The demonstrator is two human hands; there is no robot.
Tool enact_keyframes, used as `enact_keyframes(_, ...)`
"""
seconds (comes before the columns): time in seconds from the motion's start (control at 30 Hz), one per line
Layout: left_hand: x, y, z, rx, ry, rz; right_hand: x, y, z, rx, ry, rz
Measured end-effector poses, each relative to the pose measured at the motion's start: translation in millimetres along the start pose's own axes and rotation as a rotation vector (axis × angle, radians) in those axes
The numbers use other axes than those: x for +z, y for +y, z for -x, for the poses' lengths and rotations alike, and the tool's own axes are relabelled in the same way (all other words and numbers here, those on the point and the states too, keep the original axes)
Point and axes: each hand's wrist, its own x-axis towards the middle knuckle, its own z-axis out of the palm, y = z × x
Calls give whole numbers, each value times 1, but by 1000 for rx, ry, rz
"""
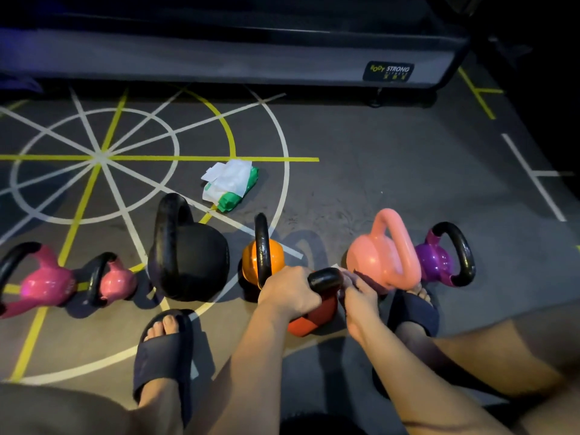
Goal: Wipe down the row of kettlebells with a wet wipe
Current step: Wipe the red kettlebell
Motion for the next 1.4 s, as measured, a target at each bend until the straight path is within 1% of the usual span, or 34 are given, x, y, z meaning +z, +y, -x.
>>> enact_keyframes(0.07, 0, 4, -4, -4, 15, -24, 3, -9, 1, -13, 17, -86)
enact_keyframes(0.13, -2, 8, -8, 0, 5, -35, -1, -13, -1, -49, 17, -108)
enact_keyframes(0.27, -6, 16, -14, 17, -17, -23, -10, -8, -6, -96, -31, -44)
enact_keyframes(0.33, -6, 19, -14, 20, -22, -28, -15, 1, -6, -75, -73, 23)
enact_keyframes(0.4, -6, 23, -15, 23, -30, -32, -19, 8, -4, -20, -113, 30)
enact_keyframes(0.47, -5, 25, -16, 23, -33, -38, -15, 6, -7, 30, -72, 9)
enact_keyframes(0.53, -5, 24, -16, 18, -38, -39, -10, -1, -6, 30, -8, -25)
enact_keyframes(0.6, -4, 21, -15, 21, -38, -44, -4, -14, 1, -31, -7, -43)
enact_keyframes(0.73, -3, 17, -13, 19, -32, -42, -6, -26, 5, -200, -69, 72)
enact_keyframes(0.83, -5, 19, -15, 17, -51, -38, -6, -26, 3, -249, -113, 100)
enact_keyframes(0.93, -5, 23, -16, 12, -97, -24, -14, -20, -1, -188, -151, 75)
enact_keyframes(1.1, 0, 34, -14, 7, -76, -65, -27, -7, -12, -78, -142, 208)
enact_keyframes(1.13, 1, 37, -14, 4, -74, -74, -27, -6, -12, -46, -139, 180)
enact_keyframes(1.2, 1, 41, -14, -4, -81, -96, -23, -10, -9, 24, -101, 42)
enact_keyframes(1.3, 1, 44, -16, -13, -99, -109, -19, -22, -8, -23, -45, -44)
enact_keyframes(1.4, 1, 43, -15, -4, -87, -136, -18, -38, -4, -113, -103, -18)
